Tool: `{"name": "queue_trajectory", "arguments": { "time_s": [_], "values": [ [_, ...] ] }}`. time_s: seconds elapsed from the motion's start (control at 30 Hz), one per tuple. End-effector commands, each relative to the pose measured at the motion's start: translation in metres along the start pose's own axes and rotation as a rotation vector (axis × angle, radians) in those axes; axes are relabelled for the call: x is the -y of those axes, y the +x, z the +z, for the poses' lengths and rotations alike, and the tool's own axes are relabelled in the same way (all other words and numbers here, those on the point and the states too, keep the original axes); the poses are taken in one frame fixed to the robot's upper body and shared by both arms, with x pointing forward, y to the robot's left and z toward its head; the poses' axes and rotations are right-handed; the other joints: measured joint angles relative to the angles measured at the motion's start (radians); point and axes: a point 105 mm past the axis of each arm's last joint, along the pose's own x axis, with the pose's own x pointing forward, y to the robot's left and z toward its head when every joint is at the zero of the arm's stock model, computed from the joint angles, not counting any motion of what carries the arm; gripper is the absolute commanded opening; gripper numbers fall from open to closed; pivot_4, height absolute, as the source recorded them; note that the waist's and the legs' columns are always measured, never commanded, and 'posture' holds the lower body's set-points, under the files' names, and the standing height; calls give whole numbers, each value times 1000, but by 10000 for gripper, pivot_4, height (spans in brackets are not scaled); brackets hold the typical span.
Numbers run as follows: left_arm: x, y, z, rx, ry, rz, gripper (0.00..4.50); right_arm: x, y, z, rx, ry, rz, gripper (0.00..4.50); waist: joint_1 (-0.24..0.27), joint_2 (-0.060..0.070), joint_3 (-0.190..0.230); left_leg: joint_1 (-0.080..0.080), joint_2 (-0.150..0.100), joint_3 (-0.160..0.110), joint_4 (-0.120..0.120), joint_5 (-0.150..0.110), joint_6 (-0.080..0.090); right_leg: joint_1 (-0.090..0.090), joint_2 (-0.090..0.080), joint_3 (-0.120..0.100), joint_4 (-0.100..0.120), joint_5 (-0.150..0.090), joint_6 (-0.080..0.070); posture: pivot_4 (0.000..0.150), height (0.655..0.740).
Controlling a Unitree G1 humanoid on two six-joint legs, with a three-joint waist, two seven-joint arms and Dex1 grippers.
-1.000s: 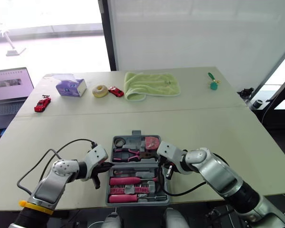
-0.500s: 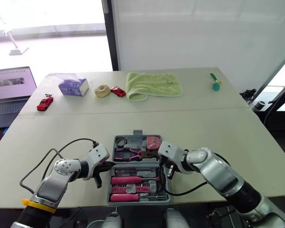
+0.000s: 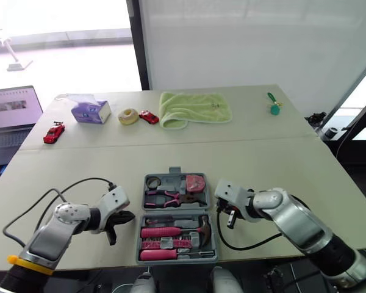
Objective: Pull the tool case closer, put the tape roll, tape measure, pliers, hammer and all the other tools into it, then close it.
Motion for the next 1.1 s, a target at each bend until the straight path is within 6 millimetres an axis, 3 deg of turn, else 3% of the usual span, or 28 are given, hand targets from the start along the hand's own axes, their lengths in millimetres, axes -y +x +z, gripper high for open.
{"name": "queue_trajectory", "arguments": {
  "time_s": [0.03, 0.13, 0.33, 0.5, 0.97, 1.07, 1.1],
  "values": [
    [-14, -23, 20, 81, 31, 67, 0, 14, -20, 8, 62, -15, -72, 348, 1, 0, 0, 0, 0, 0, 0, 0, 0, 0, 0, 0, 0, 0, 0, 1500, 7400],
    [-13, -37, 54, 363, 125, 110, 0, 17, -29, 13, 139, 93, -87, 348, 4, 0, 0, -1, 0, 0, 1, 0, 0, 0, 0, 0, 0, 0, 0, 1500, 7400],
    [31, -36, 57, 553, 37, -154, 0, 10, -30, 9, 175, 197, -67, 348, 2, 0, 0, -1, 0, 0, 1, 0, 0, 0, 0, 0, -1, 0, 0, 1500, 7400],
    [65, -1, 41, 568, 92, -362, 0, 1, -22, 30, 277, 328, -6, 348, 5, 1, -1, 0, 0, 0, 1, 0, 0, 2, 0, 0, -1, -2, -4, 1500, 7400],
    [81, 41, 1, 455, 194, -476, 0, 16, -13, 35, 261, 432, -52, 348, 9, 1, 0, 0, 0, 0, 1, 0, 0, 1, 0, 0, -1, 0, -1, 1500, 7400],
    [83, 51, -24, 366, 212, -475, 0, 38, -14, 37, 286, 542, -130, 8352, 9, 2, -1, 1, 0, 0, 1, 0, 0, 2, 0, 0, -1, 0, -1, 1500, 7400],
    [84, 52, -29, 346, 219, -477, 0, 43, -14, 40, 306, 595, -137, 13022, 9, 4, -2, 2, 0, 0, 1, 0, 0, 3, 0, 0, -1, 0, -1, 1500, 7400]
  ]
}}
